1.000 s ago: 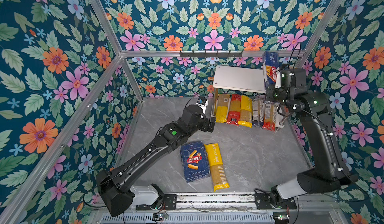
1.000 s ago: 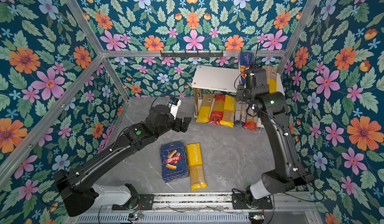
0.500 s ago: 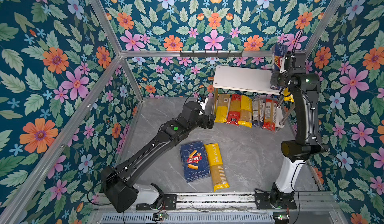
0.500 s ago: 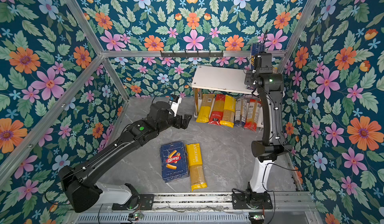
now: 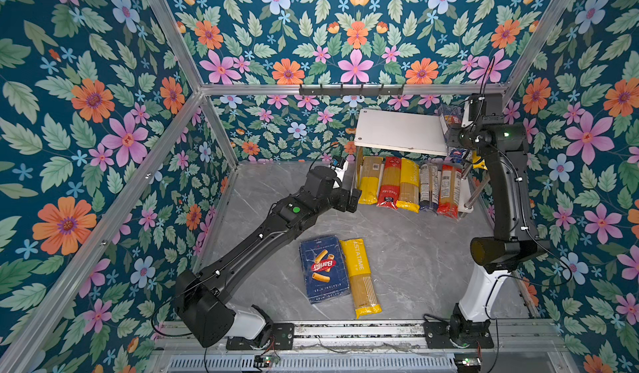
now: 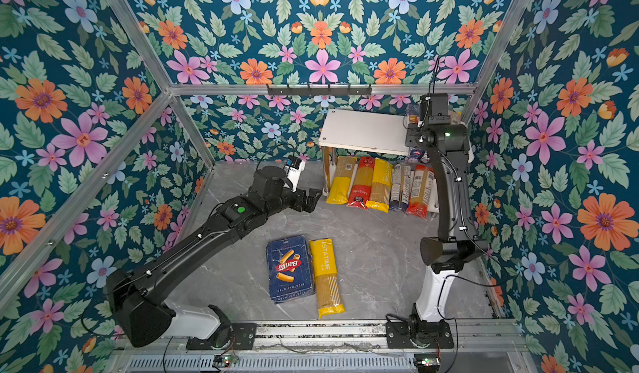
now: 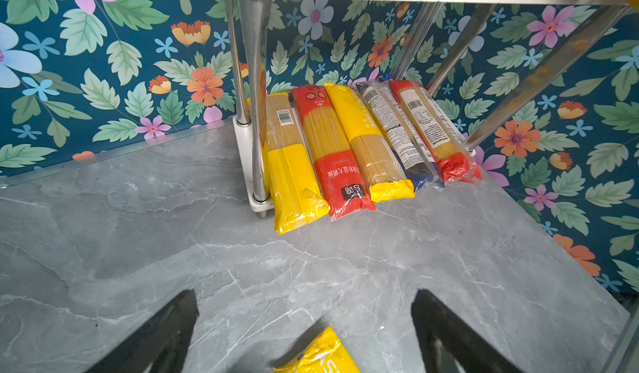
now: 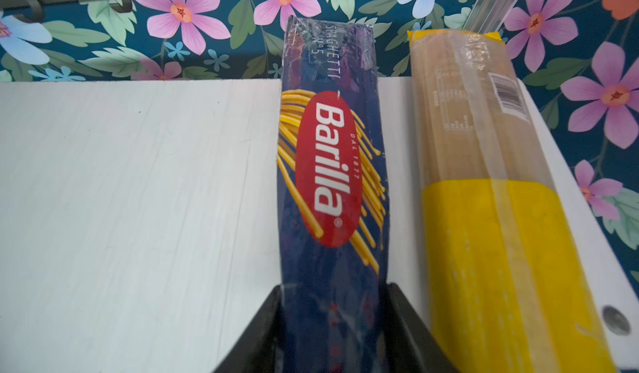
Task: Arrange pasta packages on shelves
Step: Place the pasta box on the shelf.
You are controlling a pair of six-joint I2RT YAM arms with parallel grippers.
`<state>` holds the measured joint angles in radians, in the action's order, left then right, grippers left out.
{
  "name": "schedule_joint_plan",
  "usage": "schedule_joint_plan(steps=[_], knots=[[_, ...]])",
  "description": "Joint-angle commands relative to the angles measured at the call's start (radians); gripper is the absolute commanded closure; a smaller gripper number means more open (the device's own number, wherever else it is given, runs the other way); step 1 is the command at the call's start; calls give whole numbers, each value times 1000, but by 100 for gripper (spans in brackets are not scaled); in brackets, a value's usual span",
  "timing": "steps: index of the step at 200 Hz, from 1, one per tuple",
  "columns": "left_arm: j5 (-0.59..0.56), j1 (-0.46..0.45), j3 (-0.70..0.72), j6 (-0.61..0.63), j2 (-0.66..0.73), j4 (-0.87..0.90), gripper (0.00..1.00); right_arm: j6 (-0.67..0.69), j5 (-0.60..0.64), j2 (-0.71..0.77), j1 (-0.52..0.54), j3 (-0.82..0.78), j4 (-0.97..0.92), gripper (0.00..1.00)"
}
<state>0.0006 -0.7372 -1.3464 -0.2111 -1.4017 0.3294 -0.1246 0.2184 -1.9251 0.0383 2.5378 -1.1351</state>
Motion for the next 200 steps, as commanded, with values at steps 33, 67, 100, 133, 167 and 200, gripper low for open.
schedule_joint_plan(steps=[33,67,100,133,167,200], knots=[[10,13,21,0,20,-24,0,-4,41,-24,-23,35,23,53],[10,16,33,-4,30,-27,0,-4,64,-22,-24,26,22,45],[10,21,43,-7,38,-28,0,2,47,-11,-29,8,21,28],[7,27,56,-15,56,-27,0,-3,-12,42,-29,-34,29,10],[4,39,84,-33,87,-29,0,-7,-60,142,-28,-141,83,4],[-5,48,128,-49,129,-23,0,-3,-48,242,25,-233,95,4]])
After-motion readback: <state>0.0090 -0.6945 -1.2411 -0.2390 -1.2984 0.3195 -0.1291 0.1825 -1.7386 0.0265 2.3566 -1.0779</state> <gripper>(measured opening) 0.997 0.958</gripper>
